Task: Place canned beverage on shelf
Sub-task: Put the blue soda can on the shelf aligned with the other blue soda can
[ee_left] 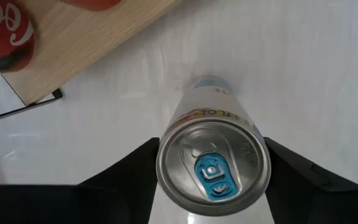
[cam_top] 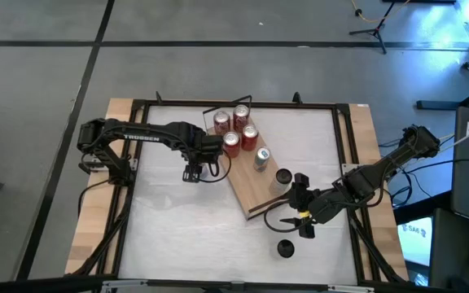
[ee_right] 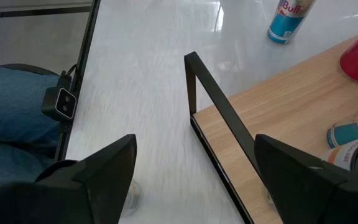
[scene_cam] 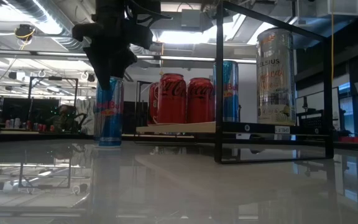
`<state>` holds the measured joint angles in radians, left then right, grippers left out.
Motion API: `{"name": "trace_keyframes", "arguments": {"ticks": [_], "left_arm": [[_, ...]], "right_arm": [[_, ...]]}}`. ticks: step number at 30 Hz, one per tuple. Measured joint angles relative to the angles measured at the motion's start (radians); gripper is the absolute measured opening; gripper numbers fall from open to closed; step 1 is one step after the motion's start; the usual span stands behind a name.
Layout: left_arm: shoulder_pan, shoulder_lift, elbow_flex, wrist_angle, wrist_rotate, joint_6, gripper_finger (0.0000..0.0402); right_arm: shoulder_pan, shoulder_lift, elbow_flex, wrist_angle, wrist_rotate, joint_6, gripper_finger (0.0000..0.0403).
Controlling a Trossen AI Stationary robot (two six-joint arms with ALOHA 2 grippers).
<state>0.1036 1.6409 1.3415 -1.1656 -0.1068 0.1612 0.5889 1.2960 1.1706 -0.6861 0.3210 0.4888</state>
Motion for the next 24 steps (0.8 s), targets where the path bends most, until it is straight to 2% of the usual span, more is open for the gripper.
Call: {"name": "trace_keyframes", "arguments": {"ticks": [4, 8, 13, 24], "left_arm": [[0.0, 0.0, 0.005, -0.007, 0.002, -0.018, 0.022], [-0.005, 0.002, 0.062, -0.045, 0.043, -0.038, 0.0221], [-0.031, 0.002, 0.19, -0.119, 0.046, -0.051, 0.0221], [-0.078, 0.007, 0.453, -0.124, 0.012, -0.055, 0.0221]], "right_arm": [[0.0, 0.0, 0.0, 0.0, 0.0, 0.0, 0.0321], [0.0, 0.0, 0.0, 0.0, 0.0, 0.0, 0.0321], [0.0, 0.0, 0.0, 0.0, 0.0, 0.0, 0.0321], [0.0, 0.0, 0.0, 0.0, 0.0, 0.0, 0.0321]]}}
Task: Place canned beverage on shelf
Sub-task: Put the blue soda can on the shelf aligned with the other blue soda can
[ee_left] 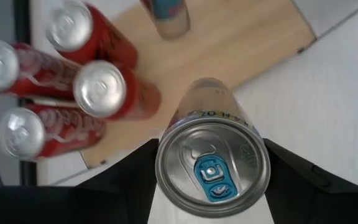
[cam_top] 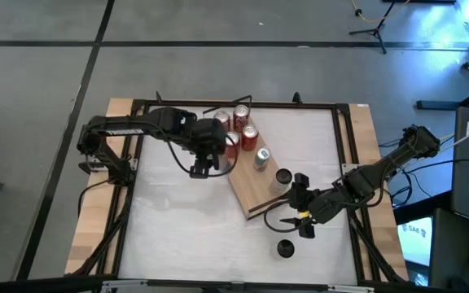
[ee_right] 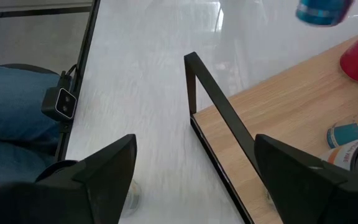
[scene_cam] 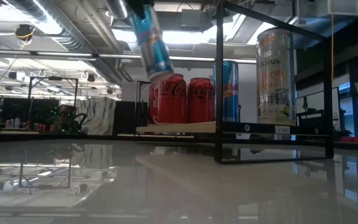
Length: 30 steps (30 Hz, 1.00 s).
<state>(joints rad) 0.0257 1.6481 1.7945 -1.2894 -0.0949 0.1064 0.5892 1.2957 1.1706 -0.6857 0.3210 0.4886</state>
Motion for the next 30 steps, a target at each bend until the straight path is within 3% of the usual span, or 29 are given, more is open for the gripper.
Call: {"name": "trace_keyframes", "arguments": {"ticks": [13, 22, 30], "left_arm": [[0.019, 0.03, 0.046, 0.088, 0.014, 0.0, 0.0222], [0.049, 0.207, 0.132, 0.029, 0.036, 0.054, 0.0222], [0.059, 0.291, 0.139, 0.044, 0.036, 0.064, 0.0222]], "right_arm": [[0.0, 0.0, 0.0, 0.001, 0.0, 0.0, 0.0321], [0.0, 0.0, 0.001, 0.0, 0.0, 0.0, 0.0321], [0.0, 0.0, 0.001, -0.001, 0.0, 0.0, 0.0321]]}}
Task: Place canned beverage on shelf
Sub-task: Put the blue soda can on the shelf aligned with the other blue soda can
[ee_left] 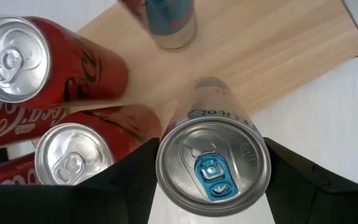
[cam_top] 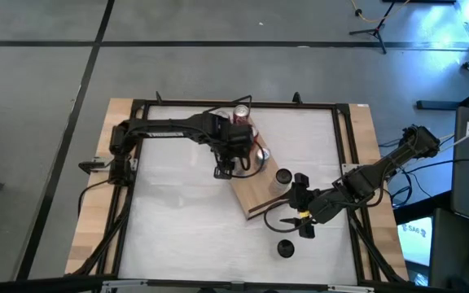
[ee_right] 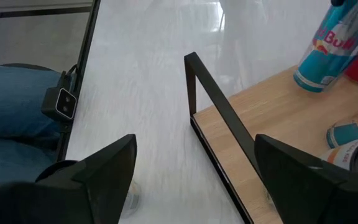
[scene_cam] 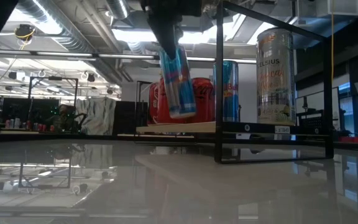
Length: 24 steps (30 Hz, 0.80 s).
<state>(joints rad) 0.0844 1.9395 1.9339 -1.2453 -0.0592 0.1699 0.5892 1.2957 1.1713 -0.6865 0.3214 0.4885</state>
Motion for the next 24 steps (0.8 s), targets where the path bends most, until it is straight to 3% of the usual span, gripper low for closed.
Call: {"name": "trace_keyframes", "arguments": {"ticks": [24], "left_arm": [[-0.006, 0.03, 0.001, 0.051, -0.002, 0.019, 0.0222]], "right_arm": [[0.0, 0.0, 0.0, -0.002, 0.0, 0.0, 0.0321]]}}
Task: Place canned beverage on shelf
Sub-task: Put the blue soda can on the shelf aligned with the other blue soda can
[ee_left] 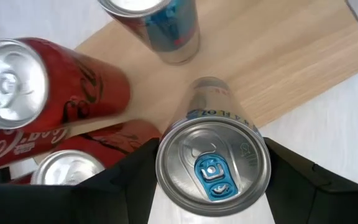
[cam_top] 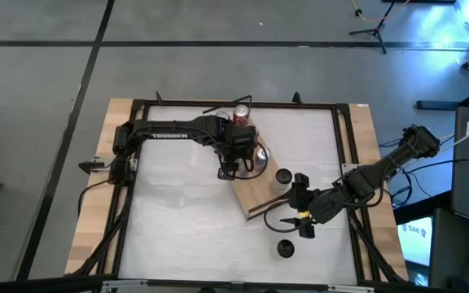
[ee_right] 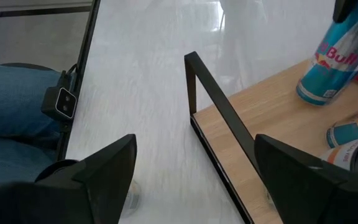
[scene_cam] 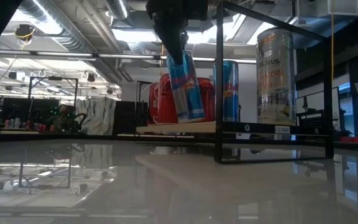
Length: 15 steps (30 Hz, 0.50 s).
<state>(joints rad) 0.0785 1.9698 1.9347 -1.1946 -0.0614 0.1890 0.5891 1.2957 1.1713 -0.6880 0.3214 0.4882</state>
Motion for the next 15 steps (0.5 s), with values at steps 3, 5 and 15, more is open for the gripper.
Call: {"name": "trace_keyframes", "arguments": {"ticks": [3, 5, 15], "left_arm": [[0.0, 0.003, 0.0, -0.005, 0.001, 0.0, 0.0222], [-0.001, 0.006, 0.0, -0.004, 0.001, -0.001, 0.0222], [0.0, 0.018, 0.0, 0.005, -0.002, 0.005, 0.0227]], "right_arm": [[0.0, 0.0, 0.0, 0.0, 0.0, 0.0, 0.0321], [0.0, 0.0, 0.0, -0.002, 0.0, 0.0, 0.0321], [0.0, 0.0, 0.0, -0.003, 0.0, 0.0, 0.0321]]}}
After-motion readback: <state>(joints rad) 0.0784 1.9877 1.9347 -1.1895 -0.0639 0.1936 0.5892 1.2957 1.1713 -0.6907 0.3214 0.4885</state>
